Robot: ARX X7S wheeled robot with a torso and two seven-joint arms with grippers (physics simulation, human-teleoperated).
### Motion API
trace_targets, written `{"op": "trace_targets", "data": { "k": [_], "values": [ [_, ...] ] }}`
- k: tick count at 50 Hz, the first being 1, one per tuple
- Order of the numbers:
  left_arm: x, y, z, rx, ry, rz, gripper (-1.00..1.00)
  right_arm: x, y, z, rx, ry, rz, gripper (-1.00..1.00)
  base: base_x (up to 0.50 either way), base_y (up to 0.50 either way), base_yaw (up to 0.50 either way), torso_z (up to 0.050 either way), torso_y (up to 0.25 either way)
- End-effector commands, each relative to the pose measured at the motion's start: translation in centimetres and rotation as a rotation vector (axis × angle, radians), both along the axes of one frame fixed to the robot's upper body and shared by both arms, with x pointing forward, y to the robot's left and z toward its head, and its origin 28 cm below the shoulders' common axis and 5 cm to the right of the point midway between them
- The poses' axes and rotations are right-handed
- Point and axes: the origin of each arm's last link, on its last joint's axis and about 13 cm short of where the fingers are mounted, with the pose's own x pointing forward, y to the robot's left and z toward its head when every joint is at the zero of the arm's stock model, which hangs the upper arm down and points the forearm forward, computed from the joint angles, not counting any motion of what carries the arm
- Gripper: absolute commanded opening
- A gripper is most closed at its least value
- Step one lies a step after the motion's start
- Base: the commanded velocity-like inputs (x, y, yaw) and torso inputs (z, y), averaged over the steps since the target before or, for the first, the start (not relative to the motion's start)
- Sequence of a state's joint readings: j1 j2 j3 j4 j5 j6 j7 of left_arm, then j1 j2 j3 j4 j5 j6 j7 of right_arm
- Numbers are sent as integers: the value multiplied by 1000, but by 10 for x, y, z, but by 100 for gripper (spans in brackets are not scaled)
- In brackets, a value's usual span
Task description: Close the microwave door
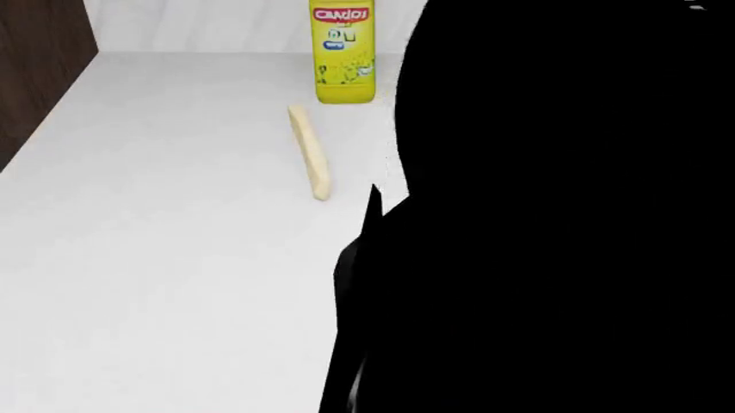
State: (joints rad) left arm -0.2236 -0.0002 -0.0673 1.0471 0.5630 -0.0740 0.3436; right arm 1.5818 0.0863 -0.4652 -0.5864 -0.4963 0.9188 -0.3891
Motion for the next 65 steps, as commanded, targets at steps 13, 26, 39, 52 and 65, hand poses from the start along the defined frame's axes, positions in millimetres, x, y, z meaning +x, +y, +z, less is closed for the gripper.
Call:
{"op": "trace_targets", "data": {
  "k": [13, 26, 39, 52, 65],
  "values": [
    [1, -3, 0, 1, 2, -14, 100, 6, -6, 24, 20, 7, -24, 100, 0, 0, 0, 0, 0],
    [3, -3, 4, 1, -2, -12, 100, 10, -15, 33, 72, 11, -40, 100, 0, 0, 0, 0, 0],
    [3, -1, 5, 0, -13, -12, 100, 10, -21, 48, 85, 0, -75, 100, 0, 0, 0, 0, 0],
    [4, 0, 7, -1, -14, -13, 100, 9, -18, 65, 40, -8, -99, 100, 0, 0, 0, 0, 0],
    [5, 0, 10, 1, -13, -14, 100, 14, -23, 72, 67, -4, -108, 100, 0, 0, 0, 0, 0]
  ]
}}
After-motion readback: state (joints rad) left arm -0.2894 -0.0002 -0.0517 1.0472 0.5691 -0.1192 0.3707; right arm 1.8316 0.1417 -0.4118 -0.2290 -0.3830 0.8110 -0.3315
